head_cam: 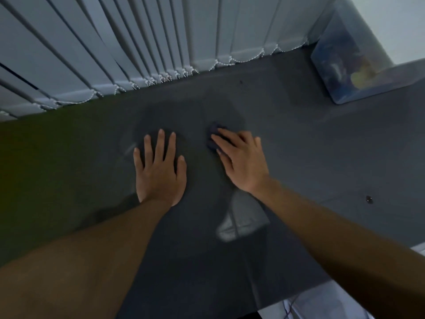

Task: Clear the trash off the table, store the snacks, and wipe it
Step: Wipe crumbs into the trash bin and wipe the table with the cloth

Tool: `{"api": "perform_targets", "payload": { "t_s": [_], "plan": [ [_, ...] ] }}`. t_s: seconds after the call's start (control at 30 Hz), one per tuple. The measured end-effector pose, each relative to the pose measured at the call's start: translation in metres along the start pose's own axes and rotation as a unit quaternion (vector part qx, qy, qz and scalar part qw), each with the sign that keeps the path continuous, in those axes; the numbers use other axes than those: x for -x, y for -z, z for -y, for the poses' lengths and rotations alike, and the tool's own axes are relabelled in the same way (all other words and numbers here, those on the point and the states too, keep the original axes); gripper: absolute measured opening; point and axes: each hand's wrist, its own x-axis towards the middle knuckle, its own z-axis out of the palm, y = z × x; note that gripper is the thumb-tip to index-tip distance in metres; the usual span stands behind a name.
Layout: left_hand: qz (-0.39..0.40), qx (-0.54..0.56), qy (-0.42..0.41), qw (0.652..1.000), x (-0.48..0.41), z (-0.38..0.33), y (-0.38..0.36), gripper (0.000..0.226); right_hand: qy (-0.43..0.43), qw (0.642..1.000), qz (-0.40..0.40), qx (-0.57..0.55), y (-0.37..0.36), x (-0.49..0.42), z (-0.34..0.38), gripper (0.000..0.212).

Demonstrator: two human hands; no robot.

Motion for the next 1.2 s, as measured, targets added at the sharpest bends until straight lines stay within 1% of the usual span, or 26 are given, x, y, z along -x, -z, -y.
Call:
{"api": "perform_targets", "payload": {
  "t_s": [0.03, 0.1, 0.2, 0.27, 0.3, 0.33, 0.37, 0.47, 0.5, 0.53, 0.57, 0.6, 0.67, 0.7, 0.73, 0.77, 0.83, 0.87, 0.9, 0.93, 1.0, 1.03, 1.07, 1.1, 1.13, 1.2],
  "plan": [
    [0.003, 0.0, 0.0, 1.0, 0.0, 0.0, 0.0, 0.062, -0.027, 0.999, -0.005, 0.017, -0.001, -0.011, -0.01, 0.037],
    [0.008, -0.006, 0.0, 1.0, 0.0, 0.001, 0.0, 0.062, -0.125, 0.991, -0.022, 0.046, -0.003, -0.038, -0.03, 0.038],
    [0.008, -0.01, 0.001, 1.0, -0.001, 0.001, 0.002, 0.062, -0.269, 0.962, -0.026, 0.048, -0.005, -0.084, -0.053, 0.043],
    [0.01, -0.01, -0.001, 1.0, -0.001, 0.001, 0.002, 0.062, -0.331, 0.943, -0.02, 0.027, -0.006, -0.113, -0.062, 0.044],
    [0.011, -0.012, -0.003, 1.0, -0.002, 0.001, 0.002, 0.062, -0.343, 0.939, -0.018, 0.015, -0.007, -0.124, -0.062, 0.044],
    [0.011, -0.012, -0.004, 1.0, -0.002, 0.001, 0.002, 0.062, -0.337, 0.942, -0.013, 0.007, -0.008, -0.131, -0.059, 0.044],
    [0.012, -0.011, -0.004, 1.0, -0.003, 0.0, 0.002, 0.062, -0.306, 0.952, -0.006, 0.006, -0.01, -0.135, -0.053, 0.043],
    [0.015, -0.013, -0.005, 1.0, -0.002, 0.0, 0.003, 0.062, -0.107, 0.994, 0.017, 0.007, -0.016, -0.125, -0.036, 0.04],
    [0.015, -0.012, -0.004, 1.0, -0.002, 0.0, 0.004, 0.062, -0.055, 0.998, 0.019, 0.007, -0.017, -0.122, -0.037, 0.038],
    [0.016, -0.011, -0.004, 1.0, -0.002, 0.0, 0.004, 0.062, -0.029, 0.999, 0.013, 0.015, -0.018, -0.121, -0.043, 0.037],
    [0.018, -0.012, -0.005, 1.0, -0.002, 0.0, 0.004, 0.062, -0.036, 0.999, 0.006, 0.026, -0.018, -0.123, -0.049, 0.036],
    [0.021, -0.013, -0.004, 1.0, -0.002, 0.001, 0.003, 0.063, -0.075, 0.997, -0.002, 0.033, -0.018, -0.126, -0.053, 0.037],
    [0.023, -0.012, -0.003, 1.0, -0.002, 0.001, 0.002, 0.063, -0.189, 0.982, -0.012, 0.017, -0.021, -0.133, -0.05, 0.04],
    [0.025, -0.011, -0.002, 1.0, -0.002, 0.001, 0.002, 0.063, -0.22, 0.975, -0.016, -0.001, -0.023, -0.134, -0.041, 0.04],
    [0.027, -0.011, -0.002, 1.0, -0.003, 0.001, 0.002, 0.063, -0.212, 0.977, -0.019, -0.013, -0.022, -0.134, -0.029, 0.04],
    [0.028, -0.011, -0.002, 1.0, -0.003, 0.001, 0.003, 0.063, -0.169, 0.985, -0.015, -0.02, -0.023, -0.13, -0.017, 0.039],
    [0.033, -0.012, -0.001, 0.999, -0.003, 0.001, 0.004, 0.063, -0.027, 0.999, 0.009, -0.032, -0.023, -0.117, -0.005, 0.036],
    [0.036, -0.011, -0.001, 0.999, -0.003, 0.001, 0.004, 0.063, 0.021, 0.999, 0.014, -0.031, -0.023, -0.112, -0.007, 0.035],
    [0.036, -0.009, -0.001, 0.999, -0.003, 0.001, 0.004, 0.063, 0.027, 0.999, 0.009, -0.022, -0.023, -0.11, -0.01, 0.034],
    [0.036, -0.006, 0.0, 0.999, -0.003, 0.001, 0.004, 0.063, -0.009, 1.0, 0.0, -0.014, -0.024, -0.11, -0.012, 0.034],
    [0.035, 0.001, 0.001, 0.999, -0.002, 0.002, 0.005, 0.064, -0.119, 0.993, -0.019, -0.011, -0.026, -0.111, -0.007, 0.036],
    [0.032, 0.006, -0.001, 0.999, -0.002, 0.002, 0.005, 0.064, -0.155, 0.988, -0.021, -0.016, -0.028, -0.111, 0.001, 0.037],
    [0.03, 0.014, -0.003, 0.999, -0.002, 0.002, 0.006, 0.065, -0.169, 0.985, -0.019, -0.022, -0.028, -0.11, 0.01, 0.037],
    [0.028, 0.025, -0.003, 0.999, -0.002, 0.003, 0.007, 0.067, -0.157, 0.987, -0.013, -0.029, -0.028, -0.109, 0.02, 0.037],
    [0.027, 0.035, -0.004, 0.999, -0.001, 0.004, 0.008, 0.07, -0.12, 0.992, -0.003, -0.034, -0.027, -0.106, 0.029, 0.037],
    [0.024, 0.068, -0.003, 0.997, 0.001, 0.009, 0.011, 0.074, -0.013, 0.999, 0.023, -0.044, -0.026, -0.1, 0.037, 0.035]
  ]
}}
